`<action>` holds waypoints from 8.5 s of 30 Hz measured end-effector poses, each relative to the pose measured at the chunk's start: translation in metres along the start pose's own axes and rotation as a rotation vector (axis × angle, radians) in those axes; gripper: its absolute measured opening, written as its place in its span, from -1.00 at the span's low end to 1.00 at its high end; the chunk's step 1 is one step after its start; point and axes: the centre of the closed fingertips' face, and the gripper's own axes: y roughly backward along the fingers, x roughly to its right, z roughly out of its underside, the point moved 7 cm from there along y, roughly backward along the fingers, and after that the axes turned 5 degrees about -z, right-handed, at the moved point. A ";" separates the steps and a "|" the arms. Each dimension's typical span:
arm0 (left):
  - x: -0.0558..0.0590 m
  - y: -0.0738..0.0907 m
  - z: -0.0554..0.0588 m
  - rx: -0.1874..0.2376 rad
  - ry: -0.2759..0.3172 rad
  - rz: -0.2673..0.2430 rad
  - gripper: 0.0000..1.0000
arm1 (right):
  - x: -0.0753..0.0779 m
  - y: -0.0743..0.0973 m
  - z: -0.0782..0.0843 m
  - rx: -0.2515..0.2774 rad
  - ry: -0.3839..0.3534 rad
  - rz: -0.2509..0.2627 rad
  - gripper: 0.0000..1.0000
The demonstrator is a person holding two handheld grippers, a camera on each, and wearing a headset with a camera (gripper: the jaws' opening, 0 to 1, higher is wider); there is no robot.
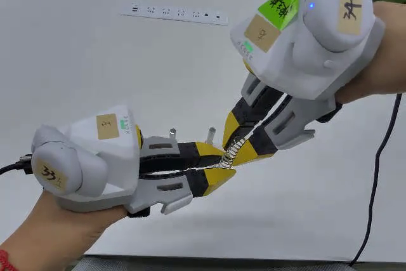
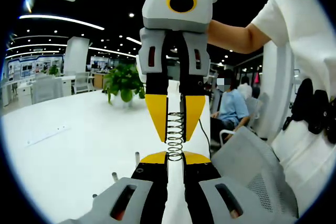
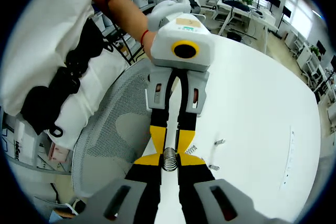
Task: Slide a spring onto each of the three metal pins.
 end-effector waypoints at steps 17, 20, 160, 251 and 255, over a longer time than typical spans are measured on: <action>-0.003 0.006 0.005 -0.001 -0.007 -0.002 -0.77 | 0.002 -0.008 -0.008 -0.004 -0.020 0.015 -0.76; -0.003 0.008 0.004 0.001 -0.005 -0.001 -0.77 | 0.003 -0.009 -0.009 -0.004 -0.021 0.016 -0.76; -0.065 0.089 0.055 0.037 0.049 -0.231 0.96 | 0.144 -0.118 0.027 -0.146 -0.174 0.130 -0.76; -0.057 0.091 0.040 -0.085 -0.019 -0.200 0.86 | 0.104 -0.044 0.022 0.337 -0.338 0.515 0.00; -0.055 0.090 0.040 -0.095 -0.021 -0.199 0.84 | 0.093 -0.033 0.026 0.391 -0.358 0.535 0.07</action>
